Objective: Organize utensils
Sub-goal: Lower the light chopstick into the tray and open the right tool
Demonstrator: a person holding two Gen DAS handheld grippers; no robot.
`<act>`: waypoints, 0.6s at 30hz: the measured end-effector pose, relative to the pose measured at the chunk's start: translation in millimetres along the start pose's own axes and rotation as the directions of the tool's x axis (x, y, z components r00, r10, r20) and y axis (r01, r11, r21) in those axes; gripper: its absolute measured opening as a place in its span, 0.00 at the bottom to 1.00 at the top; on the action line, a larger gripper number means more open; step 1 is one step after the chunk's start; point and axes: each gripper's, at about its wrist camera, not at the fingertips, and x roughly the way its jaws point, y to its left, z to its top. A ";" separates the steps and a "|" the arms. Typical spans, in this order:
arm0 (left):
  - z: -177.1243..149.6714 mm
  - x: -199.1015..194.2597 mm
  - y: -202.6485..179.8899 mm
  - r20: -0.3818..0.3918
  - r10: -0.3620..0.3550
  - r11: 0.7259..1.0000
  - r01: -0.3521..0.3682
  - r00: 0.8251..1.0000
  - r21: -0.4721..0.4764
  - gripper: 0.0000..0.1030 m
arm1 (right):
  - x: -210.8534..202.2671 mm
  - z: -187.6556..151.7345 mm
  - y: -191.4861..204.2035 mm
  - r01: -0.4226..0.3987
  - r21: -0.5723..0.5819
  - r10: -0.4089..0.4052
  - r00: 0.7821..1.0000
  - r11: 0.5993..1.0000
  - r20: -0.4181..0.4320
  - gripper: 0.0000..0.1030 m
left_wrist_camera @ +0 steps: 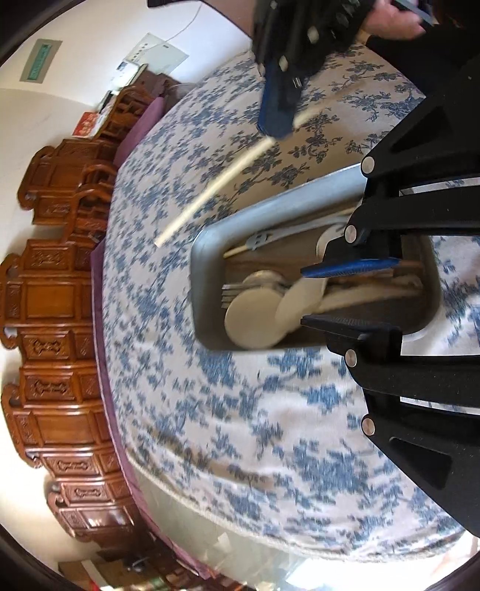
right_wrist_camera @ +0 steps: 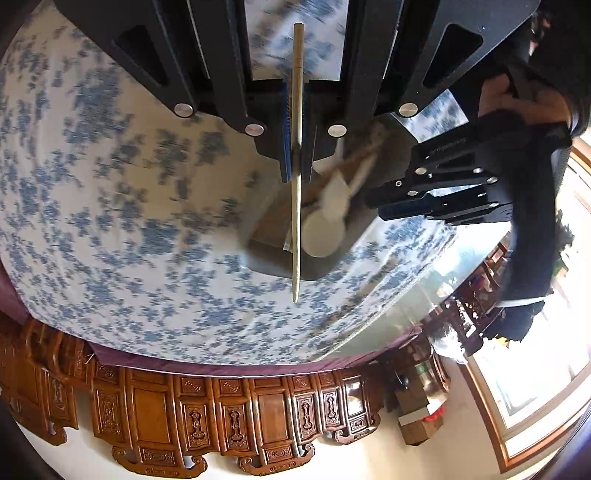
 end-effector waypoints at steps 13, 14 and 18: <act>-4.0 -43.2 29.6 0.055 0.028 0.999 -0.025 0.998 -0.039 0.23 | 57.5 9.0 8.6 0.054 0.136 -0.047 0.997 0.989 -0.056 0.06; -4.4 -44.4 30.9 0.057 0.028 0.999 -0.026 0.998 -0.040 0.23 | 60.0 8.9 9.6 0.057 0.137 -0.049 0.997 0.989 -0.058 0.06; -6.5 -51.4 32.0 0.065 0.029 0.999 -0.026 0.997 -0.042 0.24 | 62.0 8.5 15.2 0.063 0.123 -0.056 0.997 0.990 -0.058 0.08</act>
